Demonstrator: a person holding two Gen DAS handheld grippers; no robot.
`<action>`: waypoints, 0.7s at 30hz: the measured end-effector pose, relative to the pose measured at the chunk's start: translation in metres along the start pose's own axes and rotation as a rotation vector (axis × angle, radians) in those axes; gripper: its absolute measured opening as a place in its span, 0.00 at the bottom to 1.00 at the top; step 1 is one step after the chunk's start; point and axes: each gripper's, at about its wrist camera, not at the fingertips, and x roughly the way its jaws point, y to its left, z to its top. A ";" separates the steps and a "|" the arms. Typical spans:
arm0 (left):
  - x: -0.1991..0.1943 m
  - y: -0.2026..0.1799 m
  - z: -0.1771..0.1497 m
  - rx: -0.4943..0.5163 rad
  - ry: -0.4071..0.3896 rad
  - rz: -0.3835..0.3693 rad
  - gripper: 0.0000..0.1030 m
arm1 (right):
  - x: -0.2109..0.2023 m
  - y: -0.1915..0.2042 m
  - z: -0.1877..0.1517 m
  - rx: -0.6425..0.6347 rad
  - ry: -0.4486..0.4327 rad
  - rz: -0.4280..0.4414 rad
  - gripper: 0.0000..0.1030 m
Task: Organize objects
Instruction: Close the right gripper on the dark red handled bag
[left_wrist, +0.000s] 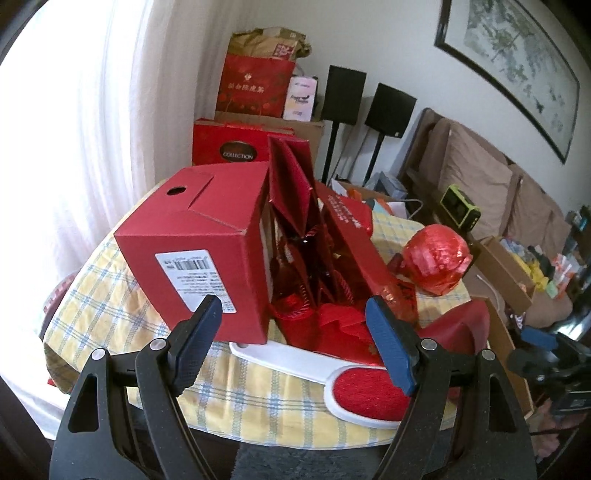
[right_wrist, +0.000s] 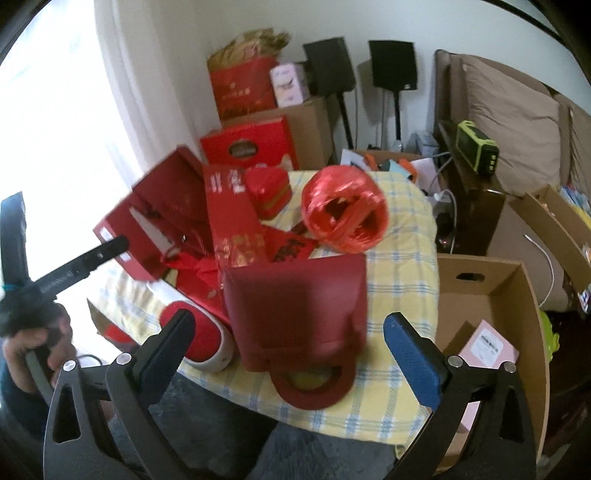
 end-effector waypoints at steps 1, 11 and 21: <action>0.001 0.002 -0.001 -0.004 0.003 -0.002 0.75 | 0.007 0.002 0.001 -0.010 0.011 -0.011 0.99; 0.014 0.013 -0.007 -0.027 0.046 -0.033 0.75 | 0.052 0.017 0.000 -0.081 0.102 -0.074 1.00; 0.010 0.005 -0.010 -0.013 0.055 -0.082 0.75 | 0.043 0.005 -0.008 0.011 0.069 -0.073 0.99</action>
